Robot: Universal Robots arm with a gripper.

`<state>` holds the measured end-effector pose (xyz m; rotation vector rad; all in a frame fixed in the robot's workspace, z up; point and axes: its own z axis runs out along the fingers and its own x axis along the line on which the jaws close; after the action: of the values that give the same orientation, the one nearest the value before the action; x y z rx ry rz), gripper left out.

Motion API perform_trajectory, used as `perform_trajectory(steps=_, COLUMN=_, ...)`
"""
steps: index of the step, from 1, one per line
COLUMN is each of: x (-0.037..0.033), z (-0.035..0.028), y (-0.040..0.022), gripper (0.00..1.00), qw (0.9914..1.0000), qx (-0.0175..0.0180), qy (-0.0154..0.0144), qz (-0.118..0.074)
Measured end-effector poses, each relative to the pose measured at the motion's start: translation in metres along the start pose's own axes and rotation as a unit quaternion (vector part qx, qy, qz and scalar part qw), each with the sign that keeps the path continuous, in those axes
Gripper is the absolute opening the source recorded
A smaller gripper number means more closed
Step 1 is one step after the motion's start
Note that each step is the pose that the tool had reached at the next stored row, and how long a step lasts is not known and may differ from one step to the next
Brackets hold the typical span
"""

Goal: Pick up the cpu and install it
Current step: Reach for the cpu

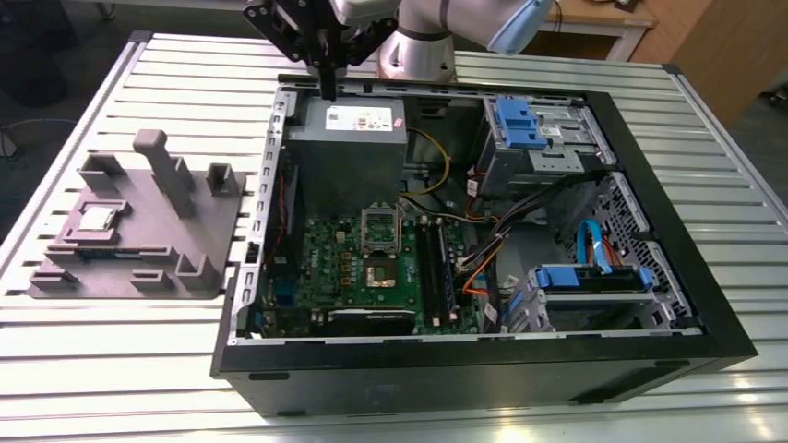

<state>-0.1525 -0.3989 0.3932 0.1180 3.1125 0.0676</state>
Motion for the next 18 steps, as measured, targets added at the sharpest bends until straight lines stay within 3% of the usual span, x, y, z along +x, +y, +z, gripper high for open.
perform_trajectory(steps=18, x=0.0041, z=-0.0001, y=-0.0003, gripper=0.10, qw=1.00000, qx=0.0000, qy=0.0000, qz=0.000)
